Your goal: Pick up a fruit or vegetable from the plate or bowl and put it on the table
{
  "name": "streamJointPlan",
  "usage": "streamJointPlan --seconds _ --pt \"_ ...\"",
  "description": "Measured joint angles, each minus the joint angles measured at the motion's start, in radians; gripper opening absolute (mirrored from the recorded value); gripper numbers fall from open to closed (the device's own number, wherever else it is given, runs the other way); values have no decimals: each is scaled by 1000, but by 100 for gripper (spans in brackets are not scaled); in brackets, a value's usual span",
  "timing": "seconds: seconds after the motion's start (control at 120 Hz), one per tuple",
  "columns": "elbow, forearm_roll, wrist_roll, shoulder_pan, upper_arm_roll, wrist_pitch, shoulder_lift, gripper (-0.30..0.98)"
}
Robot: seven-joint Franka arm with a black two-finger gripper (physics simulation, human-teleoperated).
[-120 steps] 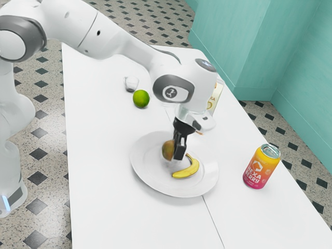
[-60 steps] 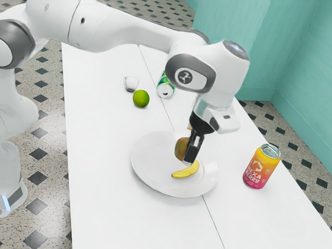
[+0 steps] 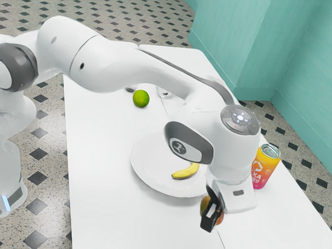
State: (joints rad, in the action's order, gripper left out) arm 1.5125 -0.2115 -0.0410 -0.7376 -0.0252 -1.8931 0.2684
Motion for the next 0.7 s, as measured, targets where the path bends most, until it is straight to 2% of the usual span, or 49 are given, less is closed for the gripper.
streamJointPlan --seconds 0.15,0.367,0.575,0.617,0.667,0.7 --pt "16 -49 20 48 60 -115 52 36" --pt "27 -65 66 109 96 -339 131 37" --pt "28 -56 85 137 95 -434 176 58" --pt "-31 -56 88 137 72 -414 160 60" --pt "-190 -56 91 134 34 -267 115 62" --pt "-252 -49 94 125 -14 -135 38 63"
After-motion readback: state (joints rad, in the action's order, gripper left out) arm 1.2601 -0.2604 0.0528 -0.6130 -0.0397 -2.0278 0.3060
